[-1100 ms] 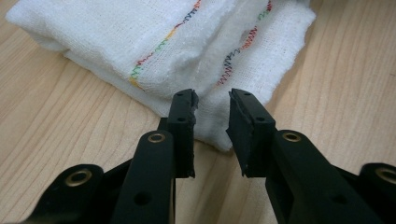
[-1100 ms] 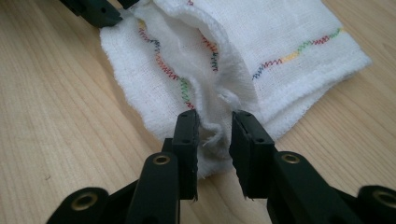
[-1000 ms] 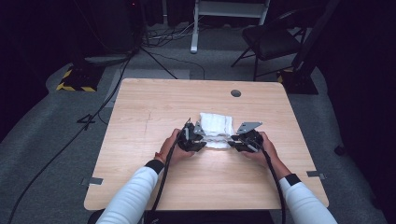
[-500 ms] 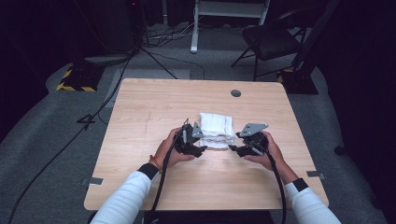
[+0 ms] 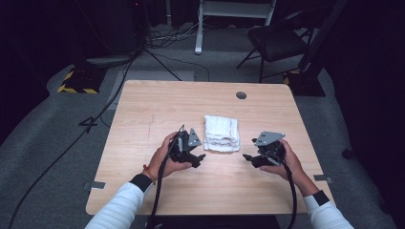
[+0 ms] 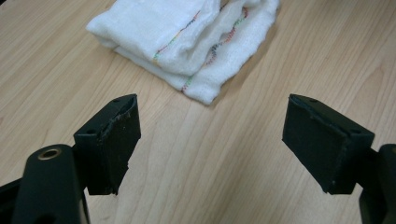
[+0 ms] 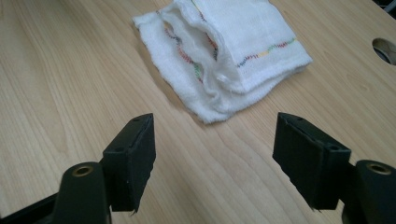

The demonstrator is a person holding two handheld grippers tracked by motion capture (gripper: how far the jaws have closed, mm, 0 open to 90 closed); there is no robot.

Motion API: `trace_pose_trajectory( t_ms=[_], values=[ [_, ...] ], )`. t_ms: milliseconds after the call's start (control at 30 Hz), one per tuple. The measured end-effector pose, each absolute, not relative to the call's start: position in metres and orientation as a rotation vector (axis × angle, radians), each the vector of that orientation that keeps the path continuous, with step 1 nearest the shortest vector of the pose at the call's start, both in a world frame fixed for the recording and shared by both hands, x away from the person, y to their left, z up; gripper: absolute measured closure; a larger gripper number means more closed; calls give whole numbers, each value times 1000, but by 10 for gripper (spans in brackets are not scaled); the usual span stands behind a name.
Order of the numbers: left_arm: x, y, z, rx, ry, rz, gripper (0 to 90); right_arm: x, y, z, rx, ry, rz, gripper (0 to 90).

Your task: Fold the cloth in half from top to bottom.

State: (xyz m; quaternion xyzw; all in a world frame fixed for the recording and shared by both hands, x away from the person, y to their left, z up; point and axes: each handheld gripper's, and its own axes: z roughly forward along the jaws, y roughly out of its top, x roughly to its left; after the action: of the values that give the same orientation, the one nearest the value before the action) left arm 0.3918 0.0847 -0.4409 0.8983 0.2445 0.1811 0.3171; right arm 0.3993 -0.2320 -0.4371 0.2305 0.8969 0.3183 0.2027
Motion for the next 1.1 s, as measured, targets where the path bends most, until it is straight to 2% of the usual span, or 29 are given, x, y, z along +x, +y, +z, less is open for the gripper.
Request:
trace_pose_trajectory(
  t_ms=[400, 1100],
  values=[
    [369, 110, -442, 2412, 631, 564, 205, 381, -257, -443, 667, 2504, 802, 304],
    [337, 159, -472, 2461, 720, 553, 203, 355, -308, -468, 820, 2501, 772, 279]
  ],
)
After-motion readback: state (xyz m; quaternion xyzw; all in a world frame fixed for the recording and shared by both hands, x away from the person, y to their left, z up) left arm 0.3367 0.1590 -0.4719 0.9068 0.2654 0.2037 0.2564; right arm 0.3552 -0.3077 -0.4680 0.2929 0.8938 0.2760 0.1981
